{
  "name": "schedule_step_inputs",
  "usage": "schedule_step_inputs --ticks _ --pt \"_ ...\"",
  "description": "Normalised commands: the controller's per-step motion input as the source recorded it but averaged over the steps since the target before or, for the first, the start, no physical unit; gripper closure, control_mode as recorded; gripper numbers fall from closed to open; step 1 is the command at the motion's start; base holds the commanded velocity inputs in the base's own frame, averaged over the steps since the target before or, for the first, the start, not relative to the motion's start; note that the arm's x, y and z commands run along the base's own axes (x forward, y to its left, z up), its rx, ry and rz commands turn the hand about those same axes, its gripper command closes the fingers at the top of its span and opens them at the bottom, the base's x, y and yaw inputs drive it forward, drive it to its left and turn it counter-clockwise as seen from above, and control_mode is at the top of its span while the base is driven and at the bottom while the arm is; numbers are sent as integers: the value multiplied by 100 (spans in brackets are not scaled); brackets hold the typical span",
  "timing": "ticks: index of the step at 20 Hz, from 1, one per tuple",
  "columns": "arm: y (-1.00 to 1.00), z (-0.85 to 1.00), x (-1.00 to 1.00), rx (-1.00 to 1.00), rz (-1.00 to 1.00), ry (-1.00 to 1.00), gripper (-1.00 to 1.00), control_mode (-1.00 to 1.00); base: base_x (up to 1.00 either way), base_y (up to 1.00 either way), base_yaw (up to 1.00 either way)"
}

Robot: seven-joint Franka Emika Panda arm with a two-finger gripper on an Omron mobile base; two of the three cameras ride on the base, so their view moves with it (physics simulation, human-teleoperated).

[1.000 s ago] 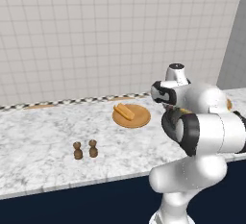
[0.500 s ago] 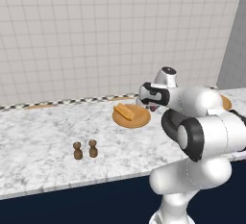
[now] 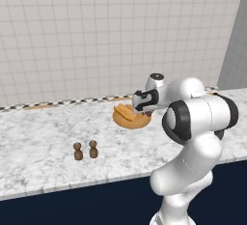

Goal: Place one bun and one sausage from the bowl on each plate.

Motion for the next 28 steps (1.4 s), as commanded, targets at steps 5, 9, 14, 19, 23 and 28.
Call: schedule_step_inputs --ticks 5,9,14,19,23,28 --pt "2 -19 11 0 1 6 100 -100 0 0 0" --pt "0 -50 12 -1 3 1 -100 -100 0 0 0" --pt "0 -4 19 0 0 0 -100 -100 0 0 0" --pt "0 34 1 2 -1 -8 -100 -100 0 0 0" --pt "-51 100 -95 5 -19 -8 -100 -100 0 0 0" --pt "-90 100 -100 -4 -16 -2 -100 -100 0 0 0"
